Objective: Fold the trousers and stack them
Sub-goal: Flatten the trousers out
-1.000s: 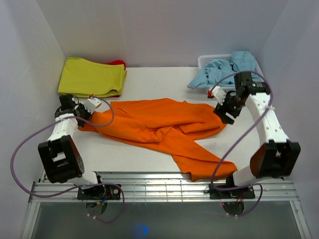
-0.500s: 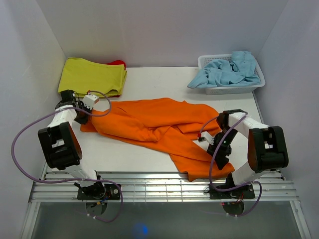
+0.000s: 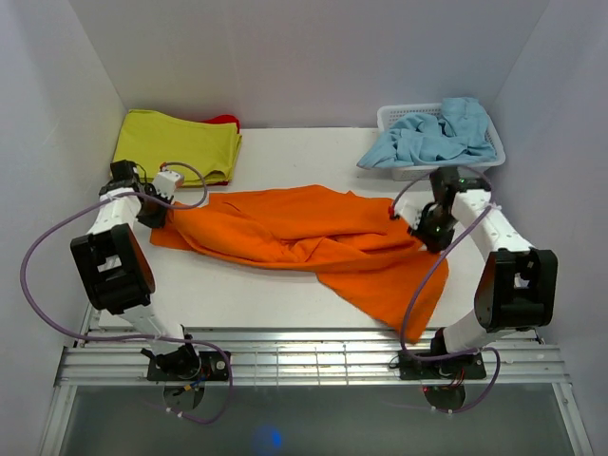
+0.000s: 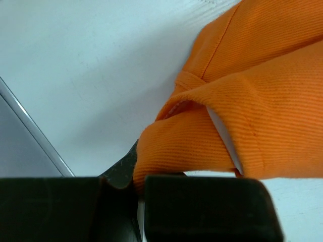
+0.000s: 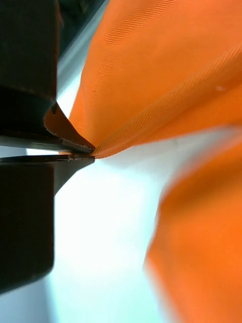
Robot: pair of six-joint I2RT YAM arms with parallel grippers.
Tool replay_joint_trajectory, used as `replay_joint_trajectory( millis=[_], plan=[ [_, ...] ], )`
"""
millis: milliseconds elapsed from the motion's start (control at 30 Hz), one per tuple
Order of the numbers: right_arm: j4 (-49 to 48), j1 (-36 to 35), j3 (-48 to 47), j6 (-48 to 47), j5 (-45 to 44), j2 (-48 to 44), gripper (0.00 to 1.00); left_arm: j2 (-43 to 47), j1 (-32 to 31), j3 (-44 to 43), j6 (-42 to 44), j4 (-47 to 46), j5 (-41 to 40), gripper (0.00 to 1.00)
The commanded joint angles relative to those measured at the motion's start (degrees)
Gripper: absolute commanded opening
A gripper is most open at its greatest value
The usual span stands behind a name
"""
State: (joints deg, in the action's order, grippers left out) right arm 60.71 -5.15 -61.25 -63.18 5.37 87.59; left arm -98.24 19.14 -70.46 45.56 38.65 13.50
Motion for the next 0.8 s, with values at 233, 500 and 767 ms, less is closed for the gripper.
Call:
replay_joint_trajectory(
  millis=[233, 500, 767],
  plan=[
    [-6.65, 8.13, -24.18, -13.63, -15.82, -1.8, 0.08, -1.35, 4.16, -17.08, -1.18, 13.47, 8.29, 0.0],
    [-9.1, 11.21, 5.72, -32.23, -11.69, -27.06, 0.08, 13.58, 5.56, 2.04, 12.52, 8.02, 10.06, 0.0],
    [-12.45, 14.64, 30.03, -43.52, -11.78, -42.85, 0.08, 30.9, 6.79, 19.47, 28.69, 12.14, 13.23, 0.0]
  ],
)
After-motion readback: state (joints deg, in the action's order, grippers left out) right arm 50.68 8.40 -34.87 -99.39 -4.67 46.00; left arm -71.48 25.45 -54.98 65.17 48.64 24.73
